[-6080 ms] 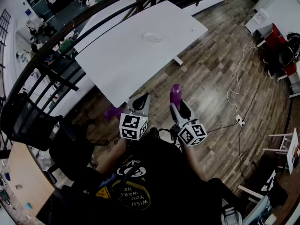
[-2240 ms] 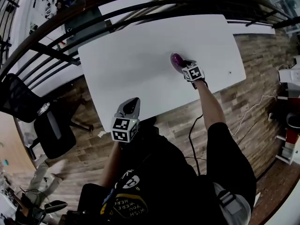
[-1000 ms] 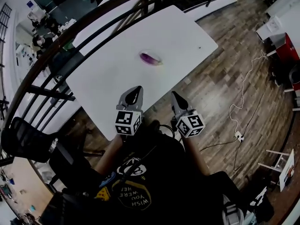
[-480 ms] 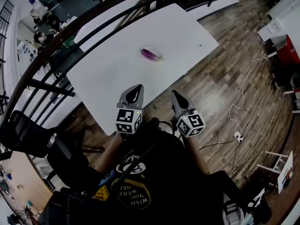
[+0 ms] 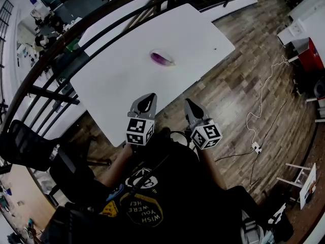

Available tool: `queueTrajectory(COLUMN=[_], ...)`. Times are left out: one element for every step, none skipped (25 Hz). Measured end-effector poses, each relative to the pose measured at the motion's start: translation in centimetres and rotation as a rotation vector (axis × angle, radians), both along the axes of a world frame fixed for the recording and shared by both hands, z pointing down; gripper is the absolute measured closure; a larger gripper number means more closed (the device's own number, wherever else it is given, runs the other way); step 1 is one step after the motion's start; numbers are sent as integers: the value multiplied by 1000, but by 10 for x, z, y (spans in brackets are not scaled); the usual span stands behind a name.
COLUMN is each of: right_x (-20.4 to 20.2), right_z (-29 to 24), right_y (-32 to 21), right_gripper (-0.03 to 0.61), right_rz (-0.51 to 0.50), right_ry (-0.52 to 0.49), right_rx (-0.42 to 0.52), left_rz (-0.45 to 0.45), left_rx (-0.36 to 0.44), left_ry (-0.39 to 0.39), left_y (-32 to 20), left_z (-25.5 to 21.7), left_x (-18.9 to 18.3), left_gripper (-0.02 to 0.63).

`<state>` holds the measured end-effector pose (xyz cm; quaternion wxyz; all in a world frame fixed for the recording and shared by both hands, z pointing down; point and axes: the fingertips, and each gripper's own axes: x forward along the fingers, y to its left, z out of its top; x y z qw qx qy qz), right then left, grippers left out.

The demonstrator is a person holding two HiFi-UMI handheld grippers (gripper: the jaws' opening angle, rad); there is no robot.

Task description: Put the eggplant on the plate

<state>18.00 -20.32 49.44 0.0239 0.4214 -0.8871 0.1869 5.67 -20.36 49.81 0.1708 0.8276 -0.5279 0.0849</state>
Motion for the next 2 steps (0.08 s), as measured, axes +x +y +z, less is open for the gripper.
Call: queueTrajectory(right_x=[0, 0], right_z=[-1, -2], right_y=[-1, -1], right_gripper=[577, 577], right_rz=[-2, -5], right_ry=[-1, -2], right_rx=[1, 3], left_rz=[-1, -2], left_rx=[-1, -3], left_ry=[1, 2], left_y=[0, -1], left_z=[0, 0], left_x=[1, 1], left_gripper=[608, 609])
